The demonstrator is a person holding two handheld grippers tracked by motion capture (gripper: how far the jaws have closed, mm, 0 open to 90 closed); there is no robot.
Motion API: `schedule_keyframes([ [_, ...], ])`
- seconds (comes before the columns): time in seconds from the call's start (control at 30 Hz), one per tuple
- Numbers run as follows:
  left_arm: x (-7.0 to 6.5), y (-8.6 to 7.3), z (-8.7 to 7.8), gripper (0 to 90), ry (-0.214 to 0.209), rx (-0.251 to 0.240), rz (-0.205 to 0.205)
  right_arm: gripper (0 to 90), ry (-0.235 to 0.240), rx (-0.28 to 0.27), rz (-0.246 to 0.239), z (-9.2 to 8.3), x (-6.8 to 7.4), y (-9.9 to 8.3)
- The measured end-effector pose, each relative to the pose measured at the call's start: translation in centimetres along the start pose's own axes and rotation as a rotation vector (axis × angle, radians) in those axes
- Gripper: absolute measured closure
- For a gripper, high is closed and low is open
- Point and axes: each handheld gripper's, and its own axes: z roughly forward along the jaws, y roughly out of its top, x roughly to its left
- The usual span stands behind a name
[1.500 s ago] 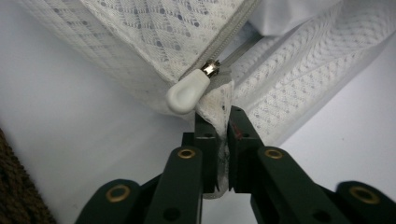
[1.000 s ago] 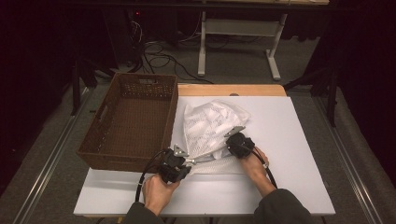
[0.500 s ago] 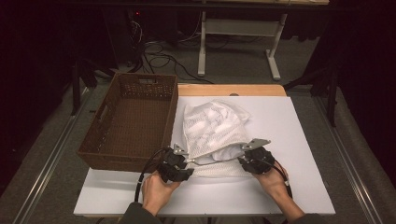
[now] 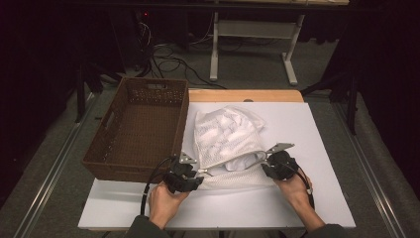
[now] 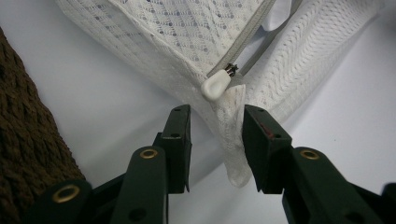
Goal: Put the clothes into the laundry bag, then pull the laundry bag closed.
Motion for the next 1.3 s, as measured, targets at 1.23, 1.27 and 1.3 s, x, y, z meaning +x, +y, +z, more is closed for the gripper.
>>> schedule_keyframes([
  [1.23,-0.6,0.4,0.5,75.3,-0.024,0.004,0.018,66.4,0.004,-0.09,0.023,-1.4,-1.1,-3.1],
  [1.27,-0.6,0.4,0.4,74.7,-0.023,-0.001,0.015,66.6,0.001,-0.098,0.007,-1.8,-0.8,-3.0],
  [1.3,-0.6,0.4,0.3,74.6,-0.018,-0.006,0.017,68.3,0.001,-0.1,-0.012,-2.3,-0.5,-2.7],
])
